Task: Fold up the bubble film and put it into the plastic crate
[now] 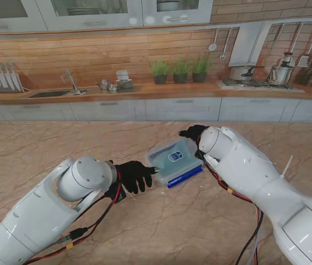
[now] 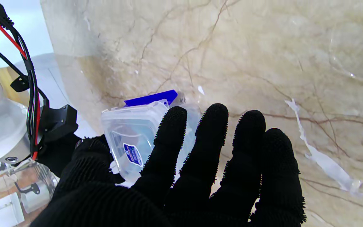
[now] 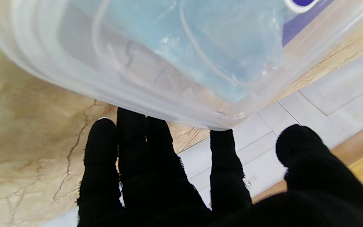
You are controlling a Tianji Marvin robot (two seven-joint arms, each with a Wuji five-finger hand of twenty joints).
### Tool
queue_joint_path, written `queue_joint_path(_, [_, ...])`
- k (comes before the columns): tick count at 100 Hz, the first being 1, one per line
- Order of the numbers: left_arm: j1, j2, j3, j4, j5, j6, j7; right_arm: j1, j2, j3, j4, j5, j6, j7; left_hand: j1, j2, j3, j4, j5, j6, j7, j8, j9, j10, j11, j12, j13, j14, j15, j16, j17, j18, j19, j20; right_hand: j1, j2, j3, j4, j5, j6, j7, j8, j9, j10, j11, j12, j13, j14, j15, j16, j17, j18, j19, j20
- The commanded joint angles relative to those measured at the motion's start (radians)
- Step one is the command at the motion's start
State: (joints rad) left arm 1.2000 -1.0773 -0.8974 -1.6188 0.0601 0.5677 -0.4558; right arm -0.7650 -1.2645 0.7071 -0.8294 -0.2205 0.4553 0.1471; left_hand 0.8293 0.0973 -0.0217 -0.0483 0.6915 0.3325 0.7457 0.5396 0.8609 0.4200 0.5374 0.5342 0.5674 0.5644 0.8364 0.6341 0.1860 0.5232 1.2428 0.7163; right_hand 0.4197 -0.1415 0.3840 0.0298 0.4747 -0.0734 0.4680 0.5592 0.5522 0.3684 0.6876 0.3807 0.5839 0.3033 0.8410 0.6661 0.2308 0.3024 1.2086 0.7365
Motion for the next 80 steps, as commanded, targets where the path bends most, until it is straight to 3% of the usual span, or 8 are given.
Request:
queue_joint_path(1, [0.015,-0.003,0.010,-0.009,-0.019,-0.004,-0.011,-0.039,0.010,-0.003,-0.022,-0.019,-0.005,0.006,0.022,-0.003,-0.008,0.015,-0.013,-0.008,-0.036,-0.009,-0.036,0.002,-0.018,-0.010,-0.017,0.010,-0.010,-0.011,-0.021,-0.036,0.001,-0.007,0.010,-0.012,0.015,-0.025,0.054,-0.014,0.043,0.001,0.022,0.010,0.005,-0.004,0.033,0.018,0.020,0.004,0.014,-0.009,0.011,0.020])
queue_joint_path(30, [0.083,0.009,-0.009,-0.051,-0.041,-0.052,-0.036,-0.199,0.080,0.071,-0.253,-0.119,0.117,0.017,0.027,-0.004,-0.008,0.015,0.002,0.000,-0.131,-0.084,-0.061,0.008,-0.093,-0.078,-0.038,0.009,-0.060,-0.040,-0.047,-0.039,-0.010,-0.019,0.027,-0.004,0.005,-0.017,0.121,0.045,0.041,-0.010,0.044,0.014,0.011,-0.002,0.053,0.027,0.034,0.006,0.026,-0.003,0.024,0.023])
queue_joint_path(53, [0.168,0.021,-0.046,-0.121,0.071,-0.054,-0.002,-0.354,0.134,0.145,-0.455,-0.203,0.159,0.055,0.028,-0.009,-0.008,0.015,0.001,-0.001,-0.160,-0.104,-0.074,0.011,-0.113,-0.097,-0.047,0.006,-0.078,-0.050,-0.058,-0.037,-0.015,-0.023,0.034,0.000,-0.002,-0.012,0.160,0.054,0.042,-0.011,0.057,0.016,0.013,-0.003,0.063,0.030,0.038,0.005,0.032,0.002,0.029,0.020])
queue_joint_path(80, [0.213,0.017,-0.069,-0.142,0.099,-0.056,0.031,-0.497,0.150,0.259,-0.598,-0.274,0.163,0.024,0.028,-0.011,-0.008,0.015,0.000,-0.004,-0.173,-0.113,-0.077,0.012,-0.113,-0.101,-0.049,0.005,-0.080,-0.051,-0.060,-0.037,-0.015,-0.025,0.031,0.000,-0.013,-0.009,0.184,0.097,0.028,-0.012,0.087,0.024,0.011,-0.004,0.085,0.041,0.042,0.004,0.046,0.012,0.034,0.016])
